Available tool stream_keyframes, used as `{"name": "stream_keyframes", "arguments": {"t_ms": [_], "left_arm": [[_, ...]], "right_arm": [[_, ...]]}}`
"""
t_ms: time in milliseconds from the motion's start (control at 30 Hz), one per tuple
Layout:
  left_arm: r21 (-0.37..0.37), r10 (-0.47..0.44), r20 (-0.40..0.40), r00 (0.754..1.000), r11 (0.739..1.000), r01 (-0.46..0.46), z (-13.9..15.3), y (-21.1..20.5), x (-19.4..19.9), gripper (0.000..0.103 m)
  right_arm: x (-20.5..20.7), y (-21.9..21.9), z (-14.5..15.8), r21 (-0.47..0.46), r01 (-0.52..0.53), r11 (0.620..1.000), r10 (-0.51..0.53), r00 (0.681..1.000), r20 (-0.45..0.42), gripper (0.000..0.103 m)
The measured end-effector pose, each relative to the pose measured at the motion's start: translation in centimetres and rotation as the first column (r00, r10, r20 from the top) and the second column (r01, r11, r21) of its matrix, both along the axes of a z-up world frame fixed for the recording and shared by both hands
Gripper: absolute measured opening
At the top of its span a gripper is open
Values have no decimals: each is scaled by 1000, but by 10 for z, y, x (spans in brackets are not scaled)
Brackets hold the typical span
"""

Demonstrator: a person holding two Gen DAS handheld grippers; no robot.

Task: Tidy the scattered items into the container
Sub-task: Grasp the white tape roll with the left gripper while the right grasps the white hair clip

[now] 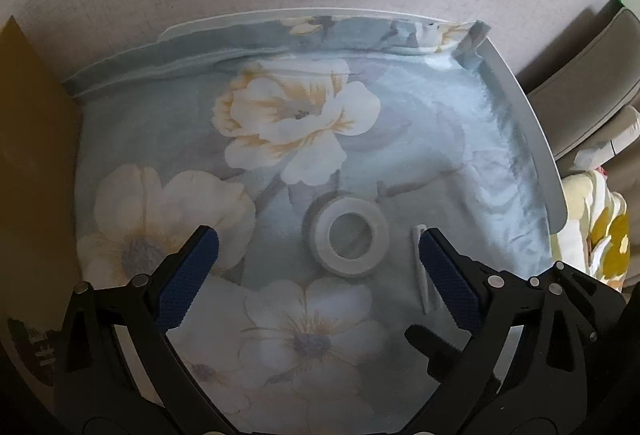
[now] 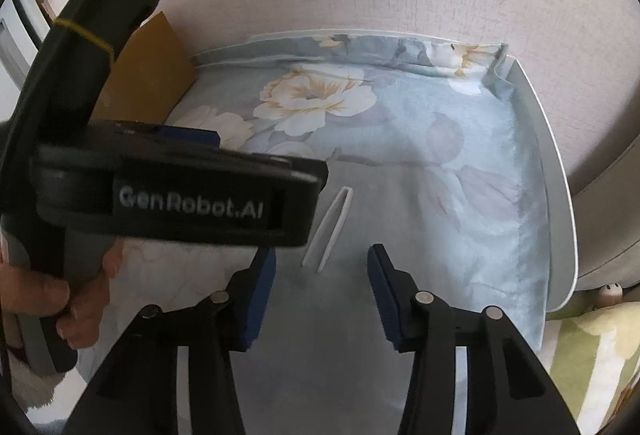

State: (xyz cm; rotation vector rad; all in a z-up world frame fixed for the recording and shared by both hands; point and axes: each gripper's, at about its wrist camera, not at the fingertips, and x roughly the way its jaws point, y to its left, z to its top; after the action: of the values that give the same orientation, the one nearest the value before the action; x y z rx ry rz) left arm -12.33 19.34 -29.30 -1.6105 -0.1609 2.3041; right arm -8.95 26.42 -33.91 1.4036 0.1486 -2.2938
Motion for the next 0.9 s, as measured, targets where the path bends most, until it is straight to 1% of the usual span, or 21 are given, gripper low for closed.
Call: {"name": "stream_keyframes", "arguments": {"t_ms": [100,133,167,300,433,467,533,600,633,667,700,900], "left_arm": [[-24,-3,-26,1000,1000,3,-1,2,3,92],[-37,-6,-37,999,999,4,-1,3,4,89],[-55,-7,-53,999,998,4,0,5,5,83],[-82,-25,-90,996,996,18,0,9,11,76],[-97,-44,-122,992,995,33,1,12,19,68],[-100,-47,-127,991,994,34,2,13,20,64],[-105,-55,-137,989,994,40,3,13,23,59],[-106,-58,-143,988,993,43,4,12,25,49],[-107,-58,-144,988,993,42,4,12,25,48],[-106,-57,-146,988,993,41,4,11,26,43],[-102,-54,-147,988,994,39,5,9,27,40],[-86,-48,-151,987,996,36,8,4,31,40]], "right_arm": [[-3,0,-1,5,-1,1000,1,1000,-4,36],[-2,0,-1,7,-4,1000,4,1000,-13,35],[-1,-3,-1,13,-7,1000,7,1000,-17,35],[0,-7,-3,53,-33,998,36,998,-49,32],[0,-9,-4,74,-42,996,47,996,-73,21],[0,-8,-4,79,-40,996,46,996,-79,18],[-1,-7,-5,79,-34,996,41,996,-85,16],[-1,-6,-5,73,-29,997,35,996,-87,14],[-2,-5,-5,69,-26,997,32,996,-88,13],[-2,-5,-5,68,-24,997,30,996,-89,13],[-1,-5,-5,68,-23,997,29,995,-91,12],[1,-2,-2,68,-12,998,19,995,-102,11]]}}
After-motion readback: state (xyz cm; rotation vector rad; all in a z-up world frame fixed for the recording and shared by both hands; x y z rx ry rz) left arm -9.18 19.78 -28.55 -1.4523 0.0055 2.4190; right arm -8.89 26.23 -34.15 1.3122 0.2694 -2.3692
